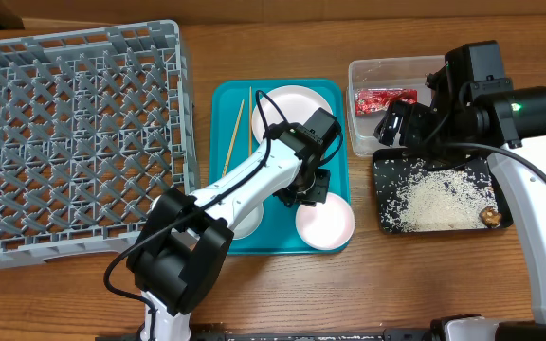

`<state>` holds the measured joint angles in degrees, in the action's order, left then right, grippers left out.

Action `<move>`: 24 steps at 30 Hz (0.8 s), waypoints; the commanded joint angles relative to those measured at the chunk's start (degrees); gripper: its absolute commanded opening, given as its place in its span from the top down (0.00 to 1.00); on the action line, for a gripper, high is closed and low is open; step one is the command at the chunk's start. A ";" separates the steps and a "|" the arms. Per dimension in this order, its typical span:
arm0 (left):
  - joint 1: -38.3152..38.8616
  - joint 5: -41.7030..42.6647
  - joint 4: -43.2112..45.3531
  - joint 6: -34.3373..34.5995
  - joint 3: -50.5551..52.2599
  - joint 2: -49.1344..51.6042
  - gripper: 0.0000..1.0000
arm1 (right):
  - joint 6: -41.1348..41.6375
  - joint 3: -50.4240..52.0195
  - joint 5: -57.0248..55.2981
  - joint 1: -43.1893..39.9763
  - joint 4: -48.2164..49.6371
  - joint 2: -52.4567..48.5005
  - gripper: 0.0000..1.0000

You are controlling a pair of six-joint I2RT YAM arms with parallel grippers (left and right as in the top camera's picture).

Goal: Sort waste into correct bins and load items into the dishwasher
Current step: 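Reach the left gripper to the small pink bowl and grasp its rim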

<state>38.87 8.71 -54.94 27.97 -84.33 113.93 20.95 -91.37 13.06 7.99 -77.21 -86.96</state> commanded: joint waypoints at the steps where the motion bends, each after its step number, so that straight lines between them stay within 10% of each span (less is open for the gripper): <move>1: -0.22 0.26 -0.11 0.81 0.44 0.42 0.84 | 0.11 -0.57 -0.61 -0.13 0.13 0.48 0.00; 11: 1.14 0.33 -0.35 -0.31 0.46 0.94 0.80 | 0.11 -0.57 -0.61 -0.13 0.15 0.48 0.00; 17: 1.33 5.77 -2.14 -3.06 0.46 0.94 0.58 | 0.11 -0.57 -0.61 -0.13 0.17 0.48 0.00; 24: 1.27 6.14 -3.32 -3.54 0.50 0.94 0.91 | 0.11 -0.57 -0.61 -0.13 0.15 0.48 0.00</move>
<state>39.72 12.21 -58.28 25.08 -84.33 113.93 20.97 -91.37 13.06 7.99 -77.21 -86.96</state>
